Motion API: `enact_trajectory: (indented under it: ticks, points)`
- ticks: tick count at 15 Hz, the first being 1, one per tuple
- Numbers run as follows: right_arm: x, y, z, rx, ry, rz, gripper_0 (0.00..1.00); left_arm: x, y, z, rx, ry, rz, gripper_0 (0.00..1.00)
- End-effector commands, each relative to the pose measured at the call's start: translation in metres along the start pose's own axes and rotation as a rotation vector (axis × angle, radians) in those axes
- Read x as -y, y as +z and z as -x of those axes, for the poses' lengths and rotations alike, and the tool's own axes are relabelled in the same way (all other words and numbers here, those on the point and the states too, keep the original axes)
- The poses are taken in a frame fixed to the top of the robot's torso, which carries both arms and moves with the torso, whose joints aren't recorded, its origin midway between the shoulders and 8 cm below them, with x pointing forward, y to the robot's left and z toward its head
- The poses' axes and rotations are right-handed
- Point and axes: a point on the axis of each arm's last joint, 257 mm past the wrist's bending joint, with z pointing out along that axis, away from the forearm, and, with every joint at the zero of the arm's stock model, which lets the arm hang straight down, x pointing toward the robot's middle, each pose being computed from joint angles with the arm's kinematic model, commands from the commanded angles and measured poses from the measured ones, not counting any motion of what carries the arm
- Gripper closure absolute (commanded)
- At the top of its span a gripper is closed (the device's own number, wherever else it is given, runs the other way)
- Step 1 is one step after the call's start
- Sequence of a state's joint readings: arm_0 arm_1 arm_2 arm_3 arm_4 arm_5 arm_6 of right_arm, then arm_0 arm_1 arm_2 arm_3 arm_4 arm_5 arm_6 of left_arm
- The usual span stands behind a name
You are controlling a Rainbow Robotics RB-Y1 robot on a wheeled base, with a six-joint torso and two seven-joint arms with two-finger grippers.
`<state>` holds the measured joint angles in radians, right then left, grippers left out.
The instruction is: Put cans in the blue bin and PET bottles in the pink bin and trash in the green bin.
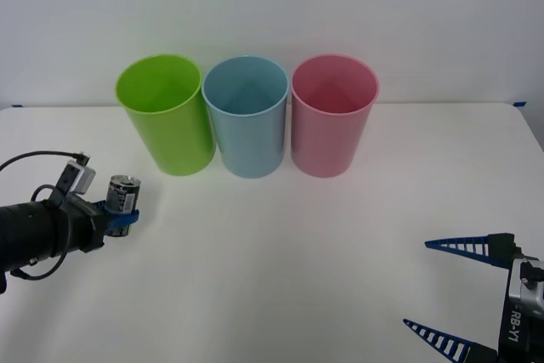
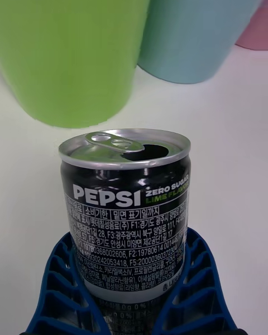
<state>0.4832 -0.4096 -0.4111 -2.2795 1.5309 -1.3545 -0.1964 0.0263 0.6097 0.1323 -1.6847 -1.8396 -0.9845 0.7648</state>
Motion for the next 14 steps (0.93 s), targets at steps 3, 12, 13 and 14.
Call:
enact_trajectory:
  ticks: [3,12,13,14]
  points:
    - [0.000,0.000,0.000,0.000,0.000,0.000,0.00,0.036,-0.031,0.031,0.171,0.091,-0.146,1.00]
    - [0.000,0.000,0.000,0.000,0.000,0.000,0.00,0.099,-0.081,0.163,0.599,0.023,-0.308,1.00]
    - [0.000,0.000,0.000,0.000,0.000,0.000,0.00,0.097,-0.083,0.176,0.624,0.019,-0.277,1.00]
    - [0.000,0.000,0.000,0.000,0.000,0.000,0.00,0.092,-0.085,0.185,0.634,0.003,-0.253,1.00]
